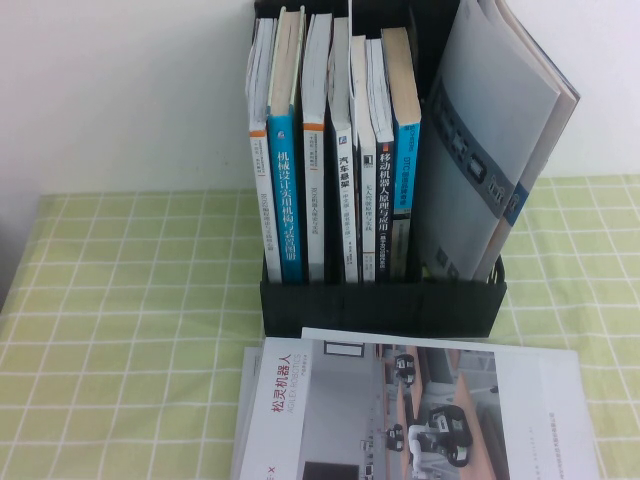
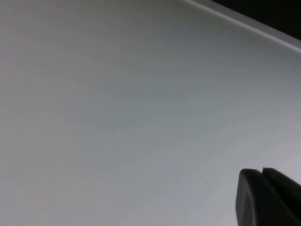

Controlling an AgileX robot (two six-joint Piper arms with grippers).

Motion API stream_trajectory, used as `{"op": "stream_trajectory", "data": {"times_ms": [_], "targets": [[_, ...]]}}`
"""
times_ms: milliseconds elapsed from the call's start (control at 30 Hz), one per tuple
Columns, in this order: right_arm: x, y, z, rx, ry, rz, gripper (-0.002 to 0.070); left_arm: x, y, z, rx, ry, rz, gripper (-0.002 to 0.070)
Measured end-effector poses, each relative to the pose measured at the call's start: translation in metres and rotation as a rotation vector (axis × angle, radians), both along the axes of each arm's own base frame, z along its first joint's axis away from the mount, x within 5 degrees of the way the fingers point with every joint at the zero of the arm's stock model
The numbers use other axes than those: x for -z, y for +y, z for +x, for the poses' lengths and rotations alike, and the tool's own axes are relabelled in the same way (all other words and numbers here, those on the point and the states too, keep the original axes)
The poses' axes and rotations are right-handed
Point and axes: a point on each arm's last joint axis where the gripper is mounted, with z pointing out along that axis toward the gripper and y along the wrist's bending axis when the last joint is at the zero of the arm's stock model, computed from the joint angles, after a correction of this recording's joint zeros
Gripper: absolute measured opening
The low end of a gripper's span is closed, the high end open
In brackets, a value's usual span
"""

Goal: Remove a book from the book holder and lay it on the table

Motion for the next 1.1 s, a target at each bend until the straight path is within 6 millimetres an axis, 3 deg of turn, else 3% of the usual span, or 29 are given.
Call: {"op": "stream_trajectory", "data": {"times_ms": [133,233,367,500,700,833,933,1100], "targets": [[-0.048,0.0,-0.026,-0.011,-0.093,0.012,-0.0002,-0.047,-0.005,-0.013,0.055,0.053,0.025,-0.0003],[-0.079,-0.001,-0.031,-0.017,-0.061,0.027,-0.0002,-0.068,-0.009,-0.002,0.083,0.197,0.059,-0.0003],[-0.112,-0.003,-0.023,0.002,0.083,0.044,-0.0002,-0.08,-0.013,0.026,0.114,0.413,0.093,-0.0003],[-0.129,-0.006,0.001,0.031,0.34,0.066,-0.0002,-0.072,-0.017,0.066,0.157,0.68,0.112,-0.0003],[-0.117,-0.009,0.049,-0.027,0.784,0.197,-0.0002,-0.043,-0.024,0.108,0.25,1.05,0.106,-0.0003],[-0.102,-0.01,0.07,0.033,0.975,0.152,-0.0002,-0.024,-0.027,0.125,0.276,1.247,0.149,-0.0003],[-0.096,-0.008,0.077,0.027,1.051,0.143,-0.0002,-0.014,-0.028,0.132,0.297,1.304,0.154,-0.0003],[-0.071,0.004,0.097,-0.166,1.19,0.235,-0.0002,-0.008,-0.038,0.142,0.432,1.32,0.115,-0.0003]]}}
